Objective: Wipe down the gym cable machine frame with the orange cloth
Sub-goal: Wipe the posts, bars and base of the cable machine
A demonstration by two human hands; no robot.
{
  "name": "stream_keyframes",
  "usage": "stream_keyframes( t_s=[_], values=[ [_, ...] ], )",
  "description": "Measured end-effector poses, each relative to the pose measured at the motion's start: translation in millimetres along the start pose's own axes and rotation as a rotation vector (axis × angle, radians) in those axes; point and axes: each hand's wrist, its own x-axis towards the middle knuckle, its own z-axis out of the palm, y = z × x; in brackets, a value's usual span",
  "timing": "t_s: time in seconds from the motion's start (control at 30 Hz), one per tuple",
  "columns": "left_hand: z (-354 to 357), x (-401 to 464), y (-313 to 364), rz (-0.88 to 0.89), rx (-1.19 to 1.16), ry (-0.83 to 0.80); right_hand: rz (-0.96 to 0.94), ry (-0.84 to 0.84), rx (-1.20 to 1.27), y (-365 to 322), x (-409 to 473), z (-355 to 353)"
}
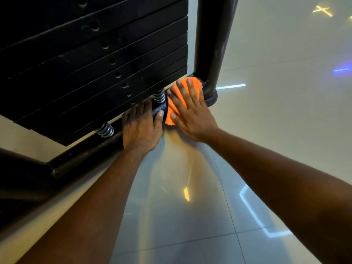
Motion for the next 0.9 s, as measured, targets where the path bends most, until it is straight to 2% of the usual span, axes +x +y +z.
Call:
stream_keyframes(
  t_s=[0.13, 0.2, 0.3, 0.4, 0.47, 0.57, 0.63, 0.73, 0.8, 0.9],
  values=[
    [1.5, -0.3, -1.5, 0.001, 0.011, -0.003, -0.042, 0.014, -0.081, 30.7, -1.5, 2.5],
    [1.7, -0.1, -1.8, 0.005, 0.010, 0.000, 0.036, 0.033, -0.042, 41.5, -0.5, 2.2],
    [1.1, -0.3, -0.7, -0.011, -0.008, -0.010, 0.167, 0.071, 0.115, 13.5, -3.5, 5.2],
    [0.2, -1.0, 1.1, -0.015, -0.023, 0.005, 0.096, 0.058, 0.189, -7.4, -7.9, 13.9],
    [-0.2, -0.8, 0.4, -0.007, -0.017, 0.014, 0.021, 0.063, 0.114, 13.5, -5.5, 12.2],
    [-1.1, -0.3, -0.6, 0.003, -0.013, 0.011, 0.085, 0.076, 0.114, 43.6, -0.5, 4.5],
    [-0.5, -1.0, 0.5, 0.012, 0.000, 0.005, 0.142, 0.081, 0.221, 26.4, 0.3, 4.6],
    [1.3, -0.4, -0.6, 0.023, 0.011, 0.030, 0.050, 0.086, 0.255, 1.4, -2.0, 11.8],
    [1.0, 0.7, 0.1, 0.028, 0.010, 0.031, 0.000, 0.098, 0.229, 21.2, -0.8, 9.5],
    [-0.5, 0.5, 1.7, 0.025, -0.002, 0.024, 0.088, 0.084, 0.215, 38.6, 3.1, 4.4]
  ],
)
